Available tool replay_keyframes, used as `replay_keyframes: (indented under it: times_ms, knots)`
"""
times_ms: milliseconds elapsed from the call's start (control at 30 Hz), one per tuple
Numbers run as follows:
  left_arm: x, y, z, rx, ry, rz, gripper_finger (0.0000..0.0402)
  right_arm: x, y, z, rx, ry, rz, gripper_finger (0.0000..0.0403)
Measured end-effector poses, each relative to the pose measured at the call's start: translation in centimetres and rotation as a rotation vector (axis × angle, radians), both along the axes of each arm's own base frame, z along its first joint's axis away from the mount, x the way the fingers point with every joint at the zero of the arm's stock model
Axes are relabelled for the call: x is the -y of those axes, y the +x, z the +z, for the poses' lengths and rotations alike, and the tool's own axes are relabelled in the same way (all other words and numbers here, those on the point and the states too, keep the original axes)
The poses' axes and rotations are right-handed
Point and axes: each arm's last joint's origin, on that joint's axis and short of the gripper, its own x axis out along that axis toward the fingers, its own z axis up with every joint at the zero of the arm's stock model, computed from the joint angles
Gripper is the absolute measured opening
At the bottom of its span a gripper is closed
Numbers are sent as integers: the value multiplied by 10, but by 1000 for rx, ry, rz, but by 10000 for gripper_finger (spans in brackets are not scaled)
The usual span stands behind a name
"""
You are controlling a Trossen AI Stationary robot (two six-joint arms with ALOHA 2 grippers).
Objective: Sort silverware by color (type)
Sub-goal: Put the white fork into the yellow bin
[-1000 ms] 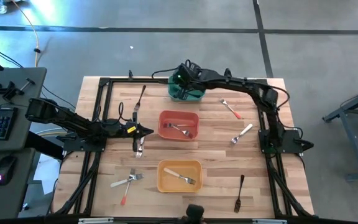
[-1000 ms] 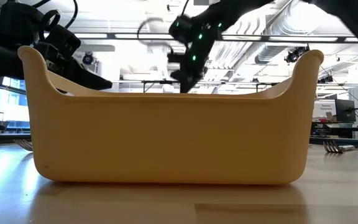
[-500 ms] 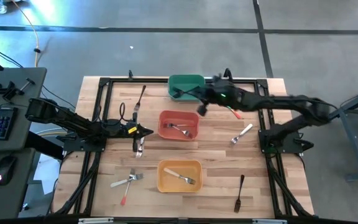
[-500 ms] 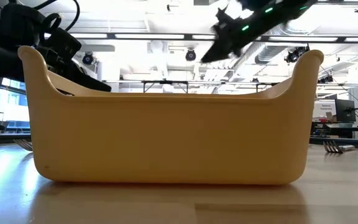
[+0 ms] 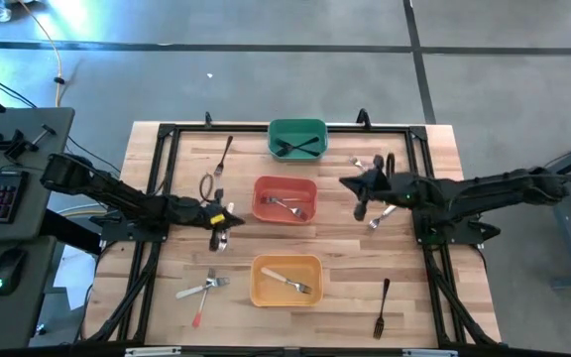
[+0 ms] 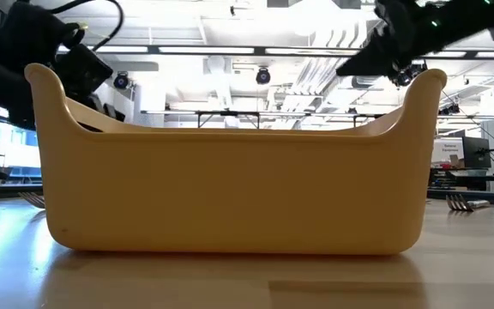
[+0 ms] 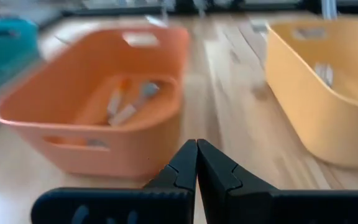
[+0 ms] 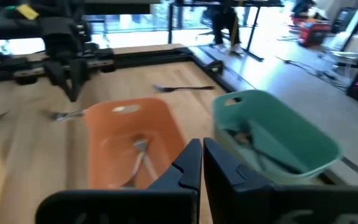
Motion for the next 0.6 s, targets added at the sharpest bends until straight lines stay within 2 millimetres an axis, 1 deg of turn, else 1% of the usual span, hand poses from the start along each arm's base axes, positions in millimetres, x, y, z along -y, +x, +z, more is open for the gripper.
replay_keyframes:
  times_ms: [167, 300, 367, 467, 600]
  knots:
    - [22, 15, 5, -248, -29, -65, 3, -10, -7, -27, 16, 0, 57, 0]
    - [46, 22, 24, -439, -16, -49, 3, -15, -11, -40, 11, -1, 79, 0]
    - [57, 22, 35, -510, -16, -24, 3, -16, -13, -45, 17, -3, 82, 0]
    - [72, 18, 50, -595, -77, 20, 5, -18, -15, -49, 14, -3, 92, 0]
    - [89, 5, 61, -690, -169, 86, 23, -20, -16, -51, 14, -4, 102, 0]
